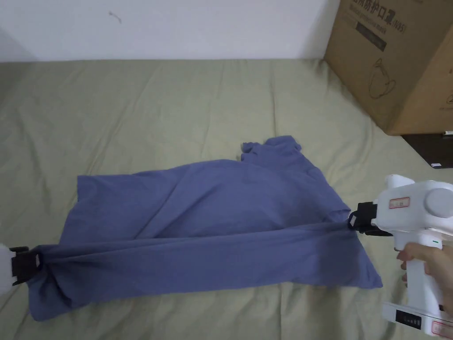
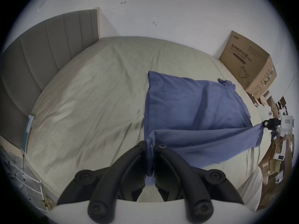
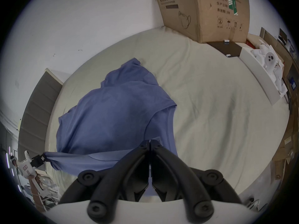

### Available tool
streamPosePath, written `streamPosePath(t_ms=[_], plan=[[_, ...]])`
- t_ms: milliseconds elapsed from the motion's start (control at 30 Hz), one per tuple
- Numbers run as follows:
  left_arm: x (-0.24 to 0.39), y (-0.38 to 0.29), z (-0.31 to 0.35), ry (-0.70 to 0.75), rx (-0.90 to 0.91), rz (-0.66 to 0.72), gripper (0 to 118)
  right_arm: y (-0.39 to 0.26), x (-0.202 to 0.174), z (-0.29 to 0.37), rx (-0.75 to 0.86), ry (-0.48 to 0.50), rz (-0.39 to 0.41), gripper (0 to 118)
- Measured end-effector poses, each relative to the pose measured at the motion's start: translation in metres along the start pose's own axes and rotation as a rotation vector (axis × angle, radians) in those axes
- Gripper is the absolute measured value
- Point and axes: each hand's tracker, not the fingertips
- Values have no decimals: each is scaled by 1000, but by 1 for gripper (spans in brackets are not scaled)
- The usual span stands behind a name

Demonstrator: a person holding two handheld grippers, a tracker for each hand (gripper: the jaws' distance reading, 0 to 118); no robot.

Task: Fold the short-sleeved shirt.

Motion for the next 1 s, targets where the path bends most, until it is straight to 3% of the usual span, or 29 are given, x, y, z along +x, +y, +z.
streamPosePath(t_ms=[33,67,100,133,167,200,233,333,367,400,433,500,600,767,800,833,867,900,1000], plan=[[1,1,-10,10,-14,-13,21,2,-2,-10,-12,-16,-1,1],[2,2,-20,60,-46,-48,42,2,-3,-20,-23,-28,4,1],[5,2,-27,110,-73,-72,73,1,-5,-25,-38,-44,11,1],[3,-1,-31,124,-95,-85,102,0,-6,-29,-66,-52,27,12],[0,-5,-29,106,-92,-75,108,-4,-9,-28,-81,-97,44,37],[-3,-11,-20,87,-63,-49,105,-9,-11,-24,-66,-120,67,61],[-5,-16,-13,55,-29,-13,105,-15,-12,-17,-40,-109,100,75],[-17,-36,8,34,-43,28,102,-31,-9,14,-8,-67,113,75],[-20,-44,20,21,-47,43,86,-41,-9,28,28,-31,108,74],[-22,-53,27,-8,-29,67,54,-50,-9,40,54,-3,107,70],[-26,-63,35,-40,-4,89,3,-61,-10,52,78,6,104,54],[-24,-82,45,-8,-15,103,0,-83,-12,70,86,-23,97,0],[-23,-106,51,-11,-1,84,0,-110,-7,79,46,-6,39,0],[-23,-95,30,1,-10,111,3,-140,-5,77,16,-20,33,0],[-22,-91,21,21,-21,107,21,-142,-5,74,12,-12,25,0],[-22,-88,9,15,-27,106,65,-143,-3,70,-3,-3,0,0],[-22,-86,-9,8,-48,90,98,-145,-2,68,-8,6,-27,0],[-25,-81,-24,9,-60,89,114,-146,-1,67,-9,21,-43,0],[-23,-76,-54,77,-195,81,96,-148,-1,66,-13,25,-47,0]])
